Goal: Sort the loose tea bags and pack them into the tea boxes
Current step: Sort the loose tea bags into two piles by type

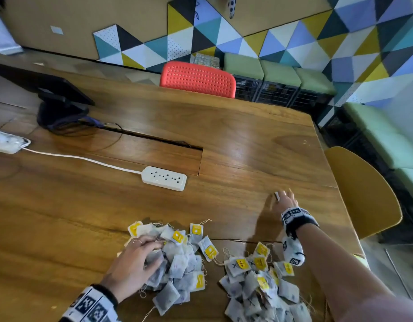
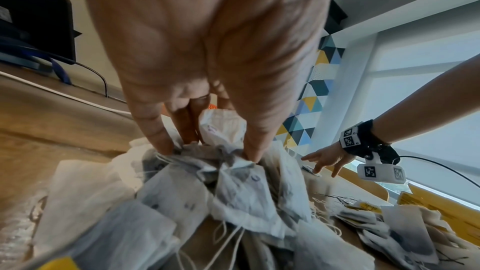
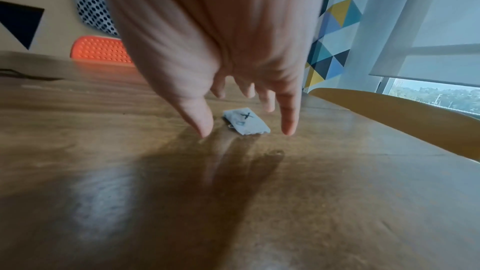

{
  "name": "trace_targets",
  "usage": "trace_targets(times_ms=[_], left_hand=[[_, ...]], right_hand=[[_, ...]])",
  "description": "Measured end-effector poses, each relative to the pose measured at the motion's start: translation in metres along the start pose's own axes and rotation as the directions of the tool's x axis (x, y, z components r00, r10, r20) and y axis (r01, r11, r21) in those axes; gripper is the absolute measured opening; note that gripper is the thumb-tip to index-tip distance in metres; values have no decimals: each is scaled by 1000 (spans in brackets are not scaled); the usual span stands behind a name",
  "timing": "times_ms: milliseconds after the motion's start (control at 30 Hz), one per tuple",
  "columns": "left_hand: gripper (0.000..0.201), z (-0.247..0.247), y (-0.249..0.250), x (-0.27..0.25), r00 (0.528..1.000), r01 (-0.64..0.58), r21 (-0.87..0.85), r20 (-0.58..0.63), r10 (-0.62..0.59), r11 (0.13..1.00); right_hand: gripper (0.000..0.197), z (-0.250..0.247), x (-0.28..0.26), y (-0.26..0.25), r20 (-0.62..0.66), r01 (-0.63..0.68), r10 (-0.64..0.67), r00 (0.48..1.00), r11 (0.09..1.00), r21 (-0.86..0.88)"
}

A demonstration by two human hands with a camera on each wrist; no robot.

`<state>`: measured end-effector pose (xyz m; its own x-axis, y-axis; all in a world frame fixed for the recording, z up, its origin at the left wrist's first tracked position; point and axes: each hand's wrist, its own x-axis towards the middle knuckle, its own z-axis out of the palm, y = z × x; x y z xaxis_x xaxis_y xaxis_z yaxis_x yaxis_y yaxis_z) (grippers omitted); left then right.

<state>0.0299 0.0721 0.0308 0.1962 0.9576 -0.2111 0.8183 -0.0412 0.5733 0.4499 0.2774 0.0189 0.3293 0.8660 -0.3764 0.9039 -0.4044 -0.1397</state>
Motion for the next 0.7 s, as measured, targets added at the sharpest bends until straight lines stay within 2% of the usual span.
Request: trace_targets(times_ms=[100,200,300,367,467,567,700], left_hand=[[34,-1,3,0,1000,11,-13,8,-11,1000],[34,-1,3,-1,1000,21,-30,16,-20,999],[36,2,5,0,1000,21,-28,5,-21,999],[37,3,8,1,1000,22,-18,-5,-22,1000],[39,3,11,2,1000,24,20,-10,-24,1000],[40,1,18,3,999,42,63,-21,-40,997],[39,-1,31,5,997,38,102,-66,-31,994]], right_hand=[[67,8,11,3,74,28,-21,997,995,-91],[57,9,9,3,49,23,-17,999,992,-122],[27,8,0,7,-79,-19,16,997,999,-37],[17,6,-10,12,-74,-35,42,996,996,86],[12,-4,-35,14,18,-93,91,996,965,244],[23,-16,-69,14,6,-76,79,997,932,353],[13,-4,-129,22,76,25,-45,996,968,249]])
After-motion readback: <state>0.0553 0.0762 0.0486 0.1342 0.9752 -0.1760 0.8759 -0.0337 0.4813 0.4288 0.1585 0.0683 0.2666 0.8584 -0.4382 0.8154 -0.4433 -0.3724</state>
